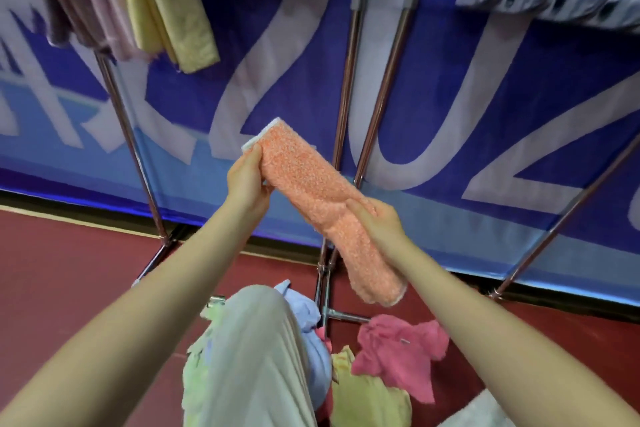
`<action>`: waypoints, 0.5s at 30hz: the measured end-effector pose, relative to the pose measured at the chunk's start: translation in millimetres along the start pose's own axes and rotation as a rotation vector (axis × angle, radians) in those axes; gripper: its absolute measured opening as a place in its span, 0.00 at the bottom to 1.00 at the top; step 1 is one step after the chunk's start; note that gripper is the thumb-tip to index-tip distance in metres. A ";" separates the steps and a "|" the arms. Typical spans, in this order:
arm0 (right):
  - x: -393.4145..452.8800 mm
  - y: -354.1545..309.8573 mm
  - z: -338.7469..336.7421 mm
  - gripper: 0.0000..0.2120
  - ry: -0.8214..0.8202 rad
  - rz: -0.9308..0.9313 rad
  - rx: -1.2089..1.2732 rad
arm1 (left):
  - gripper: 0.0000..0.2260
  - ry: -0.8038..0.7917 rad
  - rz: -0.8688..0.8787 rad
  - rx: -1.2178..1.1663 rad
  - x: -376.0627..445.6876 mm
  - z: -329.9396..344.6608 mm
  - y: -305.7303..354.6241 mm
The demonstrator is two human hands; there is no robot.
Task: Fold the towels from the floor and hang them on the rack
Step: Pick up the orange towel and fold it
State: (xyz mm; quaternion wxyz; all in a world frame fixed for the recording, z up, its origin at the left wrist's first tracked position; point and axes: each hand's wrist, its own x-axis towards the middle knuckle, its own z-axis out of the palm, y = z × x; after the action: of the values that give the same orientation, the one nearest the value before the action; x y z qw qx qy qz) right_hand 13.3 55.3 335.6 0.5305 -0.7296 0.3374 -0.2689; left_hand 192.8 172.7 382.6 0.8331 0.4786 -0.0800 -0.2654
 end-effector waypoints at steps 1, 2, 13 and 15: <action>11.2 -19.1 1.1 0.13 -0.028 -0.024 -0.025 | 0.06 0.022 0.015 -0.006 7.0 0.4 15.9; 22.7 -37.9 2.4 0.12 -0.056 -0.055 -0.054 | 0.07 0.038 0.034 -0.007 14.8 -1.1 31.5; 110.9 -232.8 8.5 0.12 -0.193 -0.197 -0.269 | 0.09 -0.018 0.126 0.691 87.7 -6.0 144.8; 123.9 -258.3 11.4 0.14 -0.186 -0.197 -0.288 | 0.13 0.035 0.144 0.850 97.7 -3.8 155.3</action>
State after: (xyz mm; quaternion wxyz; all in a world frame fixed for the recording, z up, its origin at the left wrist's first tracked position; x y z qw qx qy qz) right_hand 153.0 19.7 583.4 0.4207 -0.8492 0.2491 -0.1999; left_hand 333.7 187.1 499.3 0.5797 0.7767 -0.2015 -0.1419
